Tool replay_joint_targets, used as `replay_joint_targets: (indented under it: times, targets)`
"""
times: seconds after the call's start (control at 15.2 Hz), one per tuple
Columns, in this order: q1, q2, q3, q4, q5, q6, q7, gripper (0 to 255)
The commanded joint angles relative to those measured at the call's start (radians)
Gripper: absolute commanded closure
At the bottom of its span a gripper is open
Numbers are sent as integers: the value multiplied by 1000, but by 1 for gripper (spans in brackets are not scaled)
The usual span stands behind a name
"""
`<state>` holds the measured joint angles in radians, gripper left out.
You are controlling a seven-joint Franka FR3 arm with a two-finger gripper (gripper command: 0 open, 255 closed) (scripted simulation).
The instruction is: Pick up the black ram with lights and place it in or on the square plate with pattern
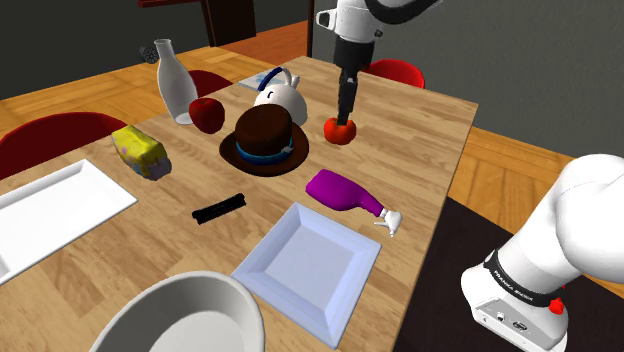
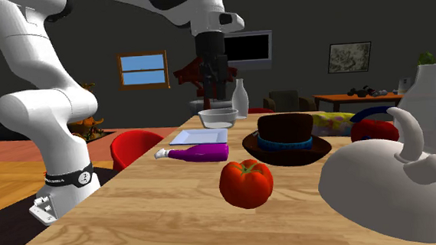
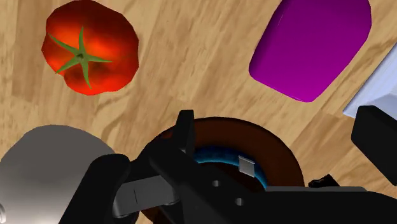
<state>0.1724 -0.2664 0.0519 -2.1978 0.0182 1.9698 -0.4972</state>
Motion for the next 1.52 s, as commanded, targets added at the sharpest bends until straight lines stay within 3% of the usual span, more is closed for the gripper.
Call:
replay_joint_targets:
  times: [0.0,0.66,1.32,1.45]
  targets:
    - [20,51,11,19,8,31,-39,0]
    - [104,334,84,182,20,145,-211,0]
    - [191,588,167,364,-14,205,-354,0]
    - [193,601,166,354,-17,228,-352,0]
